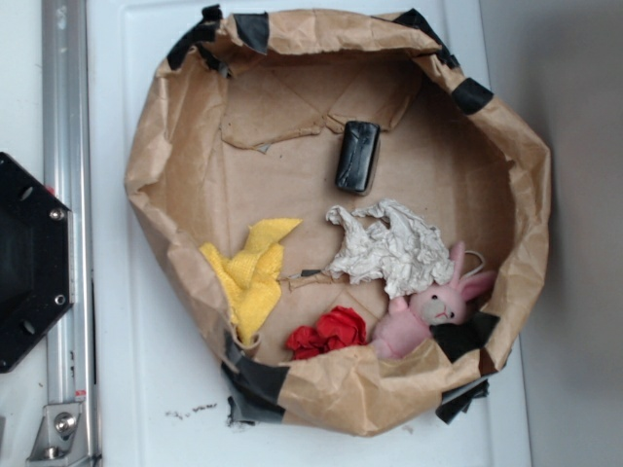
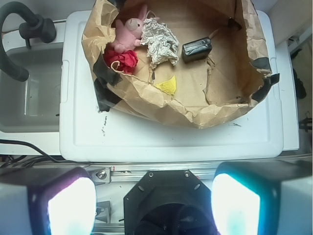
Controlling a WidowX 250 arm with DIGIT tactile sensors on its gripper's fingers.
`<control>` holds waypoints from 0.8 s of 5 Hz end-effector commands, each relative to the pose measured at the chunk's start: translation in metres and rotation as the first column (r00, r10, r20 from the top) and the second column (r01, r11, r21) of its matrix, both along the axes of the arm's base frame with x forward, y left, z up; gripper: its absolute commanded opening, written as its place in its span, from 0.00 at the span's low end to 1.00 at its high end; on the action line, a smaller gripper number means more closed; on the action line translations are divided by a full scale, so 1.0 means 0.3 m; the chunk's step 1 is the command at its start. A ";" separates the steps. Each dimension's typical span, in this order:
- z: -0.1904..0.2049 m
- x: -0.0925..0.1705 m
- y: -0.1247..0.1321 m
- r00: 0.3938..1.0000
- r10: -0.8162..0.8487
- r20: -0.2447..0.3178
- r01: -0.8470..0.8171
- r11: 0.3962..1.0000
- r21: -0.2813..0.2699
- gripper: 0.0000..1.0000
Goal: Grab the black box.
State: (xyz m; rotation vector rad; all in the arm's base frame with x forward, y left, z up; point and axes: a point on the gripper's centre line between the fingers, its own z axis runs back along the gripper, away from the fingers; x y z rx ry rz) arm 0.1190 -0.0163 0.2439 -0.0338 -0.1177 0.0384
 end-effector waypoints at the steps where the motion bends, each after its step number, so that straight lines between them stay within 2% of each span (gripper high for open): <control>1: 0.000 0.000 0.000 1.000 0.000 0.000 0.000 1.000 0.000 1.00; 2: -0.130 0.167 0.028 0.966 0.177 -0.189 -0.169 0.984 0.060 1.00; 3: -0.194 0.323 0.071 0.898 0.385 -0.214 -0.400 0.916 -0.026 1.00; 4: -0.245 0.405 0.108 0.819 0.542 -0.187 -0.565 0.818 -0.107 1.00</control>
